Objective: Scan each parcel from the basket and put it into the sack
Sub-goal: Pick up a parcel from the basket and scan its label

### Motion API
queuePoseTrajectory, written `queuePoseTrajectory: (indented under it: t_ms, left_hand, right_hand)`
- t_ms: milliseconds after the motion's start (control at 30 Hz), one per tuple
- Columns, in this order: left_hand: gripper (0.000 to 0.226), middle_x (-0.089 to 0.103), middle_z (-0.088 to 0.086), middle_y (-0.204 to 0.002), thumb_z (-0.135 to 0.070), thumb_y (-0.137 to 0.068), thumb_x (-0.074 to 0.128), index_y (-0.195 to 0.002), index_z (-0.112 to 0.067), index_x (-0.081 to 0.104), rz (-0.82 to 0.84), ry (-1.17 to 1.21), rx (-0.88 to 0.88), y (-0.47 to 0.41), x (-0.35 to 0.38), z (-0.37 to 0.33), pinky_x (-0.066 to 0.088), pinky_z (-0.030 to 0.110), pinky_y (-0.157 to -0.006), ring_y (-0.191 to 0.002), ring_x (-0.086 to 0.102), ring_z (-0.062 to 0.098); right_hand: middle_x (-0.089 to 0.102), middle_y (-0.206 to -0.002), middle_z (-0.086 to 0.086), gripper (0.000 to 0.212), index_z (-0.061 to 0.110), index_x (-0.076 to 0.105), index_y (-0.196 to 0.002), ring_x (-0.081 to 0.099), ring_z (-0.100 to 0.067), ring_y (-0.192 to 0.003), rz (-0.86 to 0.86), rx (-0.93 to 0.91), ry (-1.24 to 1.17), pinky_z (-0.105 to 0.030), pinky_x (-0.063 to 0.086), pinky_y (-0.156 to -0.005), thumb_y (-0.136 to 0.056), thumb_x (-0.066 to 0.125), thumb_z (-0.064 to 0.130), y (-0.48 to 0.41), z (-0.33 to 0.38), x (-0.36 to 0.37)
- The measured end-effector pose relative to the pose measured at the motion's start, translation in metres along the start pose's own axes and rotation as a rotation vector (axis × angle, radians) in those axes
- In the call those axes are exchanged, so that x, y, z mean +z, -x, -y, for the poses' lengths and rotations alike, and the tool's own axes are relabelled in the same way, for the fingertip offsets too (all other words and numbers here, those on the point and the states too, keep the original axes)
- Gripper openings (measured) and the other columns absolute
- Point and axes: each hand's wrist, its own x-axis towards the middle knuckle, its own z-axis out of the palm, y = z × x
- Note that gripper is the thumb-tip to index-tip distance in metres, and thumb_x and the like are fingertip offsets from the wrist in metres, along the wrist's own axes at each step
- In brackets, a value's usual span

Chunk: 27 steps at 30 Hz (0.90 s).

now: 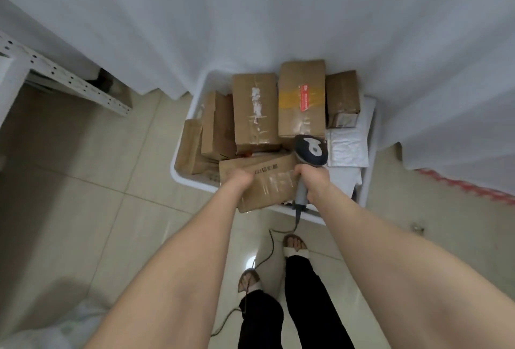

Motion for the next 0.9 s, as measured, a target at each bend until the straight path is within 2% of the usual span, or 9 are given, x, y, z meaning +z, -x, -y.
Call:
queuePoseTrajectory:
  t_ms: [67,200,267,367,500,633,700,800,900]
  left_hand:
    - [0.056,0.053,0.014,-0.132,-0.037,-0.091,0.053,-0.136,-0.005,0.041,0.026,0.106,-0.031,0.009,-0.003,-0.001,0.044,0.042,-0.101,-0.116,0.054,0.032]
    - [0.06,0.055,0.007,-0.125,-0.052,-0.079,0.055,-0.124,-0.013,0.049,0.051,0.207,-0.055,0.029,-0.031,-0.006,0.046,0.049,-0.098,-0.113,0.054,0.035]
    - [0.063,0.056,0.007,-0.122,-0.059,-0.076,0.051,-0.12,-0.015,0.051,0.048,0.259,-0.032,0.036,-0.054,-0.012,0.046,0.051,-0.096,-0.11,0.055,0.036]
    - [0.082,0.06,0.011,-0.119,-0.069,-0.058,0.05,-0.121,-0.017,0.054,-0.004,0.384,0.008,0.058,-0.097,-0.027,0.049,0.055,-0.087,-0.101,0.06,0.037]
    - [0.071,0.05,0.011,-0.129,-0.056,-0.076,0.064,-0.13,-0.014,0.047,-0.124,0.598,0.163,0.161,-0.17,-0.054,0.052,0.046,-0.07,-0.112,0.054,0.038]
    - [0.066,0.059,0.01,-0.12,-0.054,-0.078,0.066,-0.125,-0.011,0.047,-0.191,0.76,0.335,0.229,-0.235,-0.061,0.055,0.053,-0.08,-0.103,0.061,0.034]
    - [0.06,0.062,0.01,-0.113,-0.06,-0.079,0.063,-0.11,-0.01,0.05,-0.244,0.76,0.39,0.258,-0.263,-0.059,0.056,0.051,-0.081,-0.097,0.063,0.032]
    - [0.051,0.063,0.009,-0.101,-0.061,-0.083,0.058,-0.084,-0.011,0.048,-0.314,0.775,0.448,0.302,-0.295,-0.053,0.056,0.047,-0.082,-0.09,0.064,0.029]
    - [0.044,0.062,0.007,-0.098,-0.058,-0.089,0.051,-0.095,-0.014,0.052,-0.292,0.826,0.473,0.328,-0.317,-0.046,0.057,0.045,-0.08,-0.087,0.064,0.026]
  right_hand:
    - [0.054,-0.085,-0.007,0.019,0.008,0.053,-0.1,0.053,-0.028,-0.096,0.012,0.001,-0.001,-0.041,0.049,-0.095,-0.083,0.059,0.002,0.001,-0.004,0.001]
    - [0.056,-0.09,-0.006,0.017,0.013,0.055,-0.093,0.053,-0.029,-0.1,-0.001,-0.011,-0.056,-0.046,0.047,-0.1,-0.08,0.06,0.003,0.03,0.007,-0.001]
    - [0.06,-0.101,-0.009,0.034,0.009,0.057,-0.11,0.055,-0.029,-0.105,0.002,-0.04,-0.104,-0.047,0.046,-0.101,-0.077,0.063,0.004,0.053,0.021,0.002]
    - [0.061,-0.121,-0.011,0.062,0.007,0.053,-0.13,0.057,-0.03,-0.11,0.003,-0.119,-0.16,-0.047,0.048,-0.1,-0.071,0.072,0.011,0.093,0.048,0.008]
    - [0.062,-0.115,-0.007,0.059,0.006,0.054,-0.127,0.06,-0.026,-0.106,0.042,-0.221,-0.303,-0.047,0.049,-0.099,-0.078,0.079,0.029,0.166,0.091,0.016]
    - [0.06,-0.116,-0.005,0.061,0.012,0.052,-0.122,0.058,-0.027,-0.109,0.097,-0.274,-0.445,-0.048,0.046,-0.102,-0.073,0.083,0.033,0.242,0.126,0.021]
    - [0.06,-0.121,-0.005,0.078,0.012,0.049,-0.131,0.057,-0.03,-0.111,0.177,-0.29,-0.479,-0.052,0.045,-0.103,-0.067,0.086,0.037,0.275,0.138,0.025]
    - [0.059,-0.123,-0.007,0.076,0.013,0.046,-0.134,0.056,-0.03,-0.115,0.235,-0.349,-0.487,-0.053,0.043,-0.105,-0.071,0.084,0.034,0.317,0.148,0.028]
    - [0.062,-0.12,-0.008,0.07,0.014,0.05,-0.13,0.058,-0.03,-0.11,0.298,-0.401,-0.454,-0.051,0.046,-0.101,-0.071,0.085,0.029,0.347,0.153,0.03]
